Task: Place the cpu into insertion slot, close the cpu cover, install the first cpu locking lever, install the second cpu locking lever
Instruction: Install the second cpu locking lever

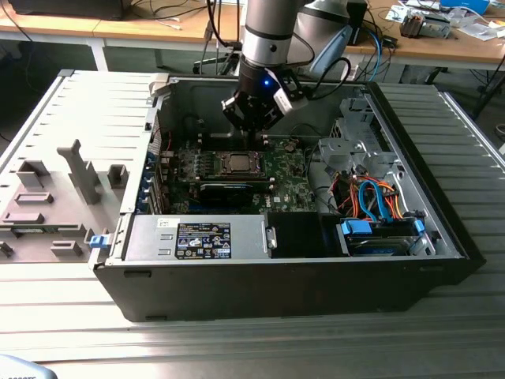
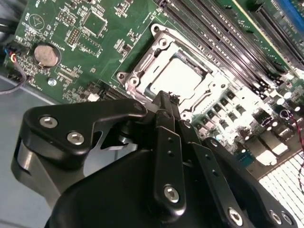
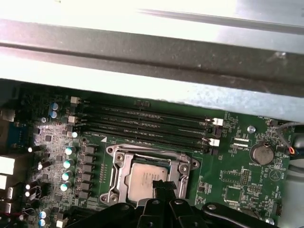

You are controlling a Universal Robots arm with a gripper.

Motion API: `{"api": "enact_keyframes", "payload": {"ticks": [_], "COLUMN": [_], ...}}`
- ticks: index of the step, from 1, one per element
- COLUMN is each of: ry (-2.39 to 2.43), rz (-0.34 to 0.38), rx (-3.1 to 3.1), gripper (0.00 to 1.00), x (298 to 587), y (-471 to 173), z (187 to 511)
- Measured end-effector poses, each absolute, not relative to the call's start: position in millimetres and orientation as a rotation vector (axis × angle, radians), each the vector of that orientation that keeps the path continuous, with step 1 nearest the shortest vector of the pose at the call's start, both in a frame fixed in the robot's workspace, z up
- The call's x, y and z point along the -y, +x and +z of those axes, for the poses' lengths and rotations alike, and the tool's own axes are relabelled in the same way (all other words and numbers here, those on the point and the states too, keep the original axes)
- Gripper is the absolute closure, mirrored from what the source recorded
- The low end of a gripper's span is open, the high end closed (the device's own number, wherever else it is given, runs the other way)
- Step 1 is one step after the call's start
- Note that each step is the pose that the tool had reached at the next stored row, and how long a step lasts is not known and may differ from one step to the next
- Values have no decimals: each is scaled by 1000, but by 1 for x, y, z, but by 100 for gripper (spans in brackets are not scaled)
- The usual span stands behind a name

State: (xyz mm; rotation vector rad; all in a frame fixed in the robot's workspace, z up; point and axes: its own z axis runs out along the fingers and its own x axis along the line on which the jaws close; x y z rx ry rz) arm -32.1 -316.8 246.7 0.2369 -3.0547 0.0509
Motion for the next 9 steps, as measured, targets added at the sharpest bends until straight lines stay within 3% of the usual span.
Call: {"api": "enact_keyframes", "payload": {"ticks": [9], "ry": [237], "rz": [51], "rx": [3055], "gripper": [89], "x": [330], "y": [-32], "z": [251]}}
